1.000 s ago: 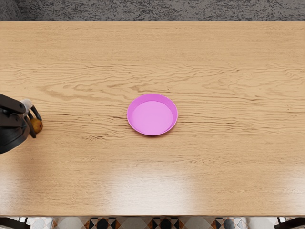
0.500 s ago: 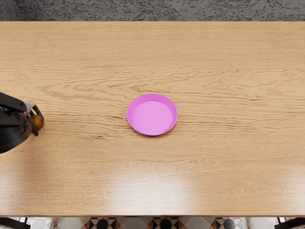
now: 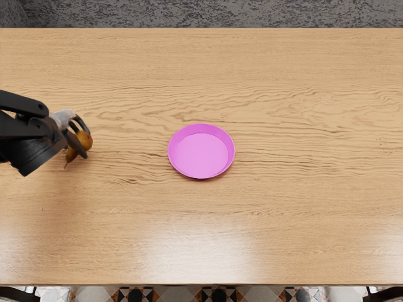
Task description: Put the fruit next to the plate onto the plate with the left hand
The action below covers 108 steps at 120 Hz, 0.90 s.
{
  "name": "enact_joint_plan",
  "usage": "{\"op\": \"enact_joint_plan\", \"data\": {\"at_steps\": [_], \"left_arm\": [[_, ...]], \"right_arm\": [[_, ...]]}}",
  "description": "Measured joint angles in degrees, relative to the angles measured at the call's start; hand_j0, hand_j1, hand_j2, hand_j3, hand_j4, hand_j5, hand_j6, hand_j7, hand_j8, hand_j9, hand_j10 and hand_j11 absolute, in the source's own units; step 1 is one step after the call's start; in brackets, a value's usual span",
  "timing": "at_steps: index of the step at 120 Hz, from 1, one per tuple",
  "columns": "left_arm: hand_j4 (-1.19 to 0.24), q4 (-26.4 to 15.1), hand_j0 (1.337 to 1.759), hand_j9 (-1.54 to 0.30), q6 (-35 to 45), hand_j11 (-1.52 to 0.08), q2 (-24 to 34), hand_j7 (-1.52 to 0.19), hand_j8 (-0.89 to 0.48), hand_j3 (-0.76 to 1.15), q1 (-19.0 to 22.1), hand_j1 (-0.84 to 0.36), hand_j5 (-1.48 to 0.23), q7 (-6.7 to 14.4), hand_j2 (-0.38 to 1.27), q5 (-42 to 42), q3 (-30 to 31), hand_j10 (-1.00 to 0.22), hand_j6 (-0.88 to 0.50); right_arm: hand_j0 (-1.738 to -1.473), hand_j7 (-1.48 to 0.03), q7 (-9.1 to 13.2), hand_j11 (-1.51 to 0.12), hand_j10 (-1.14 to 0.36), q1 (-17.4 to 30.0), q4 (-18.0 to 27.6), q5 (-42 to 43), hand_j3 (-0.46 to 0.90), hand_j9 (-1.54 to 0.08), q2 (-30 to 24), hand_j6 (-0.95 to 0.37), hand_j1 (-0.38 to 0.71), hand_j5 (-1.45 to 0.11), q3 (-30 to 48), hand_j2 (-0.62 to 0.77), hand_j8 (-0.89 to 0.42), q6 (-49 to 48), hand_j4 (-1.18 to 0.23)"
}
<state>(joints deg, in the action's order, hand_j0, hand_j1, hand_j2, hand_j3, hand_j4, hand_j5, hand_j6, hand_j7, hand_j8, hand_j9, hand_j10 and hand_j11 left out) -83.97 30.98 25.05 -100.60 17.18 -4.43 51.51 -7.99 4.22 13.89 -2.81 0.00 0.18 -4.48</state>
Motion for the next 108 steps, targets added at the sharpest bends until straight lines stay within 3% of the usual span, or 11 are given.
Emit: {"op": "enact_joint_plan", "data": {"at_steps": [15,23,30,47,80,108], "left_arm": [[-0.49,0.09,1.648,-1.17,-0.73,-1.18,-1.50,-1.19,-0.38,0.00,-1.91,-0.36,-1.24,-0.07,0.39,-0.41,-4.87,-0.72,-0.35],[-0.52,0.20,1.648,-1.17,-0.84,-1.18,-2.74,-1.21,-0.40,0.00,-3.23,-0.29,-1.23,-0.05,0.24,-0.47,-7.42,-0.76,-0.37],[-0.52,0.47,1.648,-1.17,-0.88,-1.18,-4.88,-1.21,-0.39,0.00,-3.45,-0.30,-1.23,-0.16,0.28,-0.32,-9.22,-0.78,-0.34],[-0.46,1.39,1.649,-1.17,-0.91,-1.18,-8.30,-1.21,-0.39,0.00,-3.50,-0.35,-1.24,-3.29,0.34,-0.10,-12.19,-0.82,-0.33],[-0.64,3.26,1.654,-1.15,-0.98,-1.15,-10.40,-1.19,-0.41,0.00,-3.54,-0.44,-1.23,-5.10,0.70,0.31,-17.04,-0.85,-0.34],[-0.78,3.36,1.653,-1.15,-0.90,-1.15,-12.03,-1.18,-0.55,0.00,-3.69,-0.52,-1.20,-5.28,0.98,0.29,-19.13,-0.86,-0.44]], "right_arm": [[-1.658,-0.01,0.00,-0.01,-0.01,0.00,0.00,0.00,0.00,-0.01,0.00,-0.01,-0.34,-0.01,0.00,0.00,-0.01,0.00,-0.01],[-1.658,-0.01,0.00,-0.01,-0.01,0.00,0.00,0.00,0.00,-0.01,0.00,-0.01,-0.34,-0.01,0.00,0.00,-0.01,0.00,-0.01],[-1.658,-0.01,0.01,-0.01,-0.01,0.00,0.00,0.00,0.00,-0.01,0.00,-0.01,-0.34,-0.01,0.00,0.00,-0.01,0.00,-0.01],[-1.658,-0.01,0.01,-0.01,-0.01,0.00,0.00,0.00,0.00,-0.01,0.00,-0.01,-0.34,-0.01,0.00,0.00,-0.01,0.00,-0.01],[-1.658,-0.01,0.00,-0.01,-0.01,0.00,0.00,0.00,0.00,-0.01,0.00,-0.01,-0.34,-0.01,0.00,0.00,-0.01,0.00,-0.01],[-1.658,-0.01,0.00,-0.01,-0.01,0.00,0.00,0.00,0.00,-0.01,0.00,-0.01,-0.34,-0.01,0.00,0.00,-0.01,0.00,-0.01]]}}
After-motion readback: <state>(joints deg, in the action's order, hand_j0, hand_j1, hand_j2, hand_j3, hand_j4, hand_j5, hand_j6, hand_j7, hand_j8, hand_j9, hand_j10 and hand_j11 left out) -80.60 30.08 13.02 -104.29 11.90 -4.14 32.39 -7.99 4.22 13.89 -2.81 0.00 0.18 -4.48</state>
